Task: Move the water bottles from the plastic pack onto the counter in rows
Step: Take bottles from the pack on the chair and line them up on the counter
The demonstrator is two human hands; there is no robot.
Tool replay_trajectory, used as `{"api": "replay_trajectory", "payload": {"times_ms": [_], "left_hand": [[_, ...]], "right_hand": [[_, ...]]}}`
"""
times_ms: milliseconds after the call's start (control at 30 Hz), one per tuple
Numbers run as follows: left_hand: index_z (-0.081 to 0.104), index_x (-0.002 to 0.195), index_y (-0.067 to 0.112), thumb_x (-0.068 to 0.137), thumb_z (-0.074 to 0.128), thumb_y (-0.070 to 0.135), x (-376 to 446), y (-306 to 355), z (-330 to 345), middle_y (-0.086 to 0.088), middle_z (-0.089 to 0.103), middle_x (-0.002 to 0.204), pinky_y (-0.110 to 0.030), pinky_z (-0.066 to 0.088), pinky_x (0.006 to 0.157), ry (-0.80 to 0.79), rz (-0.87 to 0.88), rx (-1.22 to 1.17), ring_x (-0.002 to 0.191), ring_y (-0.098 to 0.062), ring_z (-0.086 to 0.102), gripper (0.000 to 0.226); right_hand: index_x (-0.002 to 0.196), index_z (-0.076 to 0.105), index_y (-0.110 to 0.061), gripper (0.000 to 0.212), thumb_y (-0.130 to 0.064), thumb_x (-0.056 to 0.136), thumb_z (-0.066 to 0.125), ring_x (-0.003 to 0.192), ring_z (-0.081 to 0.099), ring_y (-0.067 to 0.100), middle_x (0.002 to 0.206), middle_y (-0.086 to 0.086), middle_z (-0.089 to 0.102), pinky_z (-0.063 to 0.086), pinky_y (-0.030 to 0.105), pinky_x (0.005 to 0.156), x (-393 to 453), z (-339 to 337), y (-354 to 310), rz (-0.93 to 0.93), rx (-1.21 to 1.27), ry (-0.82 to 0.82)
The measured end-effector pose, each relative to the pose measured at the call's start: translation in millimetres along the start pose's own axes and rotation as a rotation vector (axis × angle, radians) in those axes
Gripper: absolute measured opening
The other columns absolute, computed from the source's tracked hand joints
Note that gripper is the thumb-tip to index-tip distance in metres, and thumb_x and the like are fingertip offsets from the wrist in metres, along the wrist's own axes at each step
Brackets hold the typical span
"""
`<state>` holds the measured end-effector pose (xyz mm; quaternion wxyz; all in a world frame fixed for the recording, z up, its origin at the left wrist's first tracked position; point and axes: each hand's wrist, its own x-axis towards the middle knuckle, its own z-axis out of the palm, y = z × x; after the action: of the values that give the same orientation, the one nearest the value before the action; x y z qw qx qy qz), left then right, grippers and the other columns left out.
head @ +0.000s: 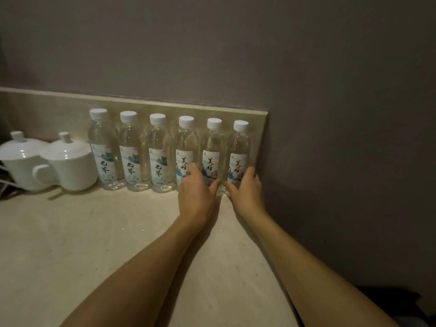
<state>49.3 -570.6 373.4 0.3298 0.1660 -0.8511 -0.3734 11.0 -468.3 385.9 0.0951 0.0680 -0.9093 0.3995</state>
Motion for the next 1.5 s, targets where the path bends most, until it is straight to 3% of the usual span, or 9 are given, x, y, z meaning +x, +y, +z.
{"api": "replay_trajectory", "payload": {"times_ms": [500, 1033, 1200, 1367, 1500], "left_hand": [[0.045, 0.106, 0.01, 0.085, 0.076, 0.027, 2, -2, 2, -0.013, 0.069, 0.106, -0.048, 0.058, 0.079, -0.008, 0.021, -0.005, 0.097, -0.03, 0.068, 0.042], [0.046, 0.106, 0.011, 0.083, 0.078, 0.028, -2, 1, 2, -0.013, 0.068, 0.107, -0.043, 0.06, 0.078, 0.012, 0.013, -0.017, 0.097, -0.028, 0.068, 0.043], [0.047, 0.108, 0.01, 0.082, 0.079, 0.029, -2, 2, 1, -0.014, 0.068, 0.108, -0.04, 0.06, 0.08, -0.005, 0.009, -0.02, 0.098, -0.029, 0.069, 0.045], [0.049, 0.103, 0.009, 0.082, 0.078, 0.036, -9, 7, 0, -0.013, 0.071, 0.096, -0.047, 0.06, 0.073, 0.0, 0.021, -0.036, 0.082, -0.029, 0.071, 0.044], [0.051, 0.091, 0.012, 0.087, 0.072, 0.036, -23, 32, 3, -0.004, 0.064, 0.071, -0.047, 0.058, 0.065, 0.0, 0.043, -0.078, 0.065, -0.024, 0.067, 0.032]], "right_hand": [[0.13, 0.039, -0.004, 0.053, -0.027, 0.091, 0.065, 0.124, 0.051, 0.036, 0.138, 0.017, 0.047, 0.047, 0.047, 0.099, 1, 1, 2, -0.015, -0.016, -0.01], [0.131, 0.039, -0.006, 0.051, -0.028, 0.092, 0.062, 0.125, 0.05, 0.039, 0.14, 0.015, 0.047, 0.047, 0.043, 0.096, -1, 3, -1, 0.004, -0.023, 0.005], [0.135, 0.037, -0.004, 0.059, -0.03, 0.09, 0.065, 0.127, 0.048, 0.037, 0.141, 0.016, 0.045, 0.045, 0.044, 0.099, 1, -3, -2, 0.037, 0.023, -0.06], [0.142, 0.031, -0.002, 0.07, -0.033, 0.089, 0.066, 0.131, 0.044, 0.036, 0.142, 0.019, 0.039, 0.041, 0.042, 0.103, -6, -18, 8, 0.029, 0.035, -0.094], [0.145, 0.029, -0.003, 0.07, -0.032, 0.091, 0.063, 0.134, 0.04, 0.034, 0.146, 0.018, 0.037, 0.039, 0.037, 0.102, -11, -41, 29, 0.011, 0.05, -0.058]]}}
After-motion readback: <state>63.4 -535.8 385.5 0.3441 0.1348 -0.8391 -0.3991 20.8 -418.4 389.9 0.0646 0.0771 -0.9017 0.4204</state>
